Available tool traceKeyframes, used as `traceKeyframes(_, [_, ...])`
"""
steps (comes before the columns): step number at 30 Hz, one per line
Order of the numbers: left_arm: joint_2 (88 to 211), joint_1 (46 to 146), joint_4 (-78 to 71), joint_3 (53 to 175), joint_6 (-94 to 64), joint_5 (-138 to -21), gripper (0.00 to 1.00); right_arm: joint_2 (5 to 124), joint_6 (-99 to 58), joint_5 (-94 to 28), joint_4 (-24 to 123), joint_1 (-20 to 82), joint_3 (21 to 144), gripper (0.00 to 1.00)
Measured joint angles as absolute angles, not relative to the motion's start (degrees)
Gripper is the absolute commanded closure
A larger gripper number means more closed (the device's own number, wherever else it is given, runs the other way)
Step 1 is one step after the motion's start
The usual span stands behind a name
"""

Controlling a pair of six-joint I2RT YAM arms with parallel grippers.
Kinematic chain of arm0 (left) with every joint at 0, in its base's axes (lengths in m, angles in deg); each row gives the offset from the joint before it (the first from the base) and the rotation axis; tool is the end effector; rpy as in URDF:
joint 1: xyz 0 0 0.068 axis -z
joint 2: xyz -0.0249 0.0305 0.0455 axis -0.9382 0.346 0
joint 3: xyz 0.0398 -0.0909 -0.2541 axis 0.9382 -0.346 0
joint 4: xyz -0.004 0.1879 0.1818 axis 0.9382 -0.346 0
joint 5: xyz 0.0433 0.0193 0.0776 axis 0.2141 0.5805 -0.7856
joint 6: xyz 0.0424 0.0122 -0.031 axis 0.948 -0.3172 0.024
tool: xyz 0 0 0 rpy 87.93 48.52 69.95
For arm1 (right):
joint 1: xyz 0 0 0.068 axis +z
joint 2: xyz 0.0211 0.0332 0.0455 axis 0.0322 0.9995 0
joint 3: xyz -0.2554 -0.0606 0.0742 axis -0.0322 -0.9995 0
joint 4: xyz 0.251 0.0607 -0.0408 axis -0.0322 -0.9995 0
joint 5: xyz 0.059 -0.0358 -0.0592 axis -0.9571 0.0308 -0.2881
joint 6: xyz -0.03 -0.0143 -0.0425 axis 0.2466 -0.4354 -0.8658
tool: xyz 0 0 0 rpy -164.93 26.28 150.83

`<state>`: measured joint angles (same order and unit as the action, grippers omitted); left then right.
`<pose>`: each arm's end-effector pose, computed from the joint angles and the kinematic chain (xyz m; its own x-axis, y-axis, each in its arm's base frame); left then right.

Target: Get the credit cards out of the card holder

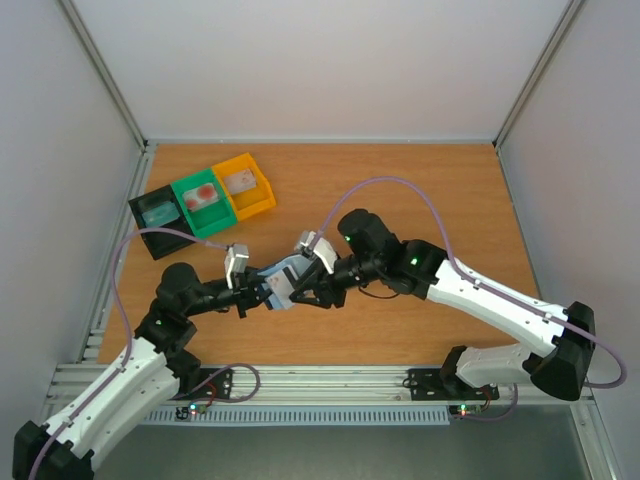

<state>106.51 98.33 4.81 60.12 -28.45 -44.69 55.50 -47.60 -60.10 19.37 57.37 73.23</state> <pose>0.1190 -0.0926 0.2472 -0.4501 -0.1088 -0.8863 0.8361 0.2971 -0.4611 0.1365 0.2345 0.3403 0.0160 -0.4853 -0.8742 -0.9953 -0.0911 0.0324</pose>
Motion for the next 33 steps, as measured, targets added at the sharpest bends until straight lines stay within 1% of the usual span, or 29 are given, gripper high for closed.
traceKeyframes(6, [105.72, 98.25, 9.73, 60.03, -28.58, -39.51, 1.0, 53.73, -47.33, -61.82, 21.69, 51.8, 69.54, 0.62])
traceKeyframes(11, [105.75, 98.2, 11.7, 60.03, -28.16, -37.41, 1.0, 53.52, -47.51, -63.81, 22.8, 51.71, 69.54, 0.62])
traceKeyframes(14, [105.75, 98.22, 12.14, 60.03, -27.83, -36.67, 1.0, 53.56, -47.66, -65.69, 23.02, 51.71, 69.54, 0.67])
traceKeyframes(17, [105.77, 98.29, 12.6, 60.03, -27.62, -36.23, 1.0, 54.74, -47.68, -68.56, 23.48, 51.71, 70.06, 0.75])
traceKeyframes(21, [105.75, 98.33, 12.64, 59.79, -27.64, -36.1, 1.0, 57.08, -47.6, -71.62, 23.94, 51.19, 70.91, 0.81])
traceKeyframes(27, [105.37, 98.51, 13.58, 59.7, -27.64, -35.64, 1.0, 56.82, -47.09, -74.48, 24.64, 51.14, 70.78, 0.98])
traceKeyframes(31, [105.33, 98.51, 14.08, 59.7, -27.66, -35.84, 1.0, 56.55, -47.07, -76.38, 25.36, 51.17, 70.72, 0.99])
traceKeyframes(32, [105.33, 98.51, 14.1, 59.7, -27.66, -35.95, 1.0, 56.55, -47.07, -76.82, 25.53, 51.19, 70.72, 0.98])
traceKeyframes(33, [105.33, 98.51, 14.1, 59.7, -27.66, -36.05, 1.0, 56.55, -47.05, -77.12, 25.64, 51.19, 70.7, 0.95])
